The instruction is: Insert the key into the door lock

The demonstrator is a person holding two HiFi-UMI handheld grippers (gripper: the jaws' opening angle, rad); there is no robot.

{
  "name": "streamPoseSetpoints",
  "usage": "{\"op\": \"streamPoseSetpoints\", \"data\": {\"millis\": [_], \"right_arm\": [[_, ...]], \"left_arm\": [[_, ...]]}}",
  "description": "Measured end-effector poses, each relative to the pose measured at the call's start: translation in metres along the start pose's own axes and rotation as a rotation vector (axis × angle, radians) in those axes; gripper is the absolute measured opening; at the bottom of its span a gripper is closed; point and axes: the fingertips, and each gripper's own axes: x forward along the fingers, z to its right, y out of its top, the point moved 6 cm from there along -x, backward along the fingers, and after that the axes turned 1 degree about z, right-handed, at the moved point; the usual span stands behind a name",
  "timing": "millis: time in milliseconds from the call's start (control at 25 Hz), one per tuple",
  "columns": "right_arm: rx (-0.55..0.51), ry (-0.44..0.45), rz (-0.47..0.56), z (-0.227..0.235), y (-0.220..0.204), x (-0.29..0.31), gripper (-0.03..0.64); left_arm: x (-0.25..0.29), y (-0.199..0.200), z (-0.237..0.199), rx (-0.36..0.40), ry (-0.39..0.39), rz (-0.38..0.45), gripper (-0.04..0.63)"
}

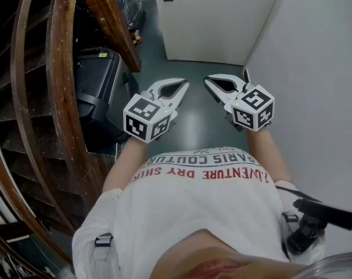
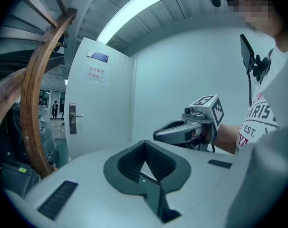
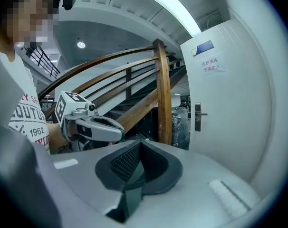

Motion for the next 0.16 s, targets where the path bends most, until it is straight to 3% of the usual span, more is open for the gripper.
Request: {"op": "streamPoseSetpoints", "data": {"millis": [160], "right_arm": [[0.011,0.003,0.001,-0.0005,-0.0028,-0.0007,0.002]], "left_arm": [[0.0008,-0.002,0.0001,0.0,-0.003,0.003,0.002]]}}
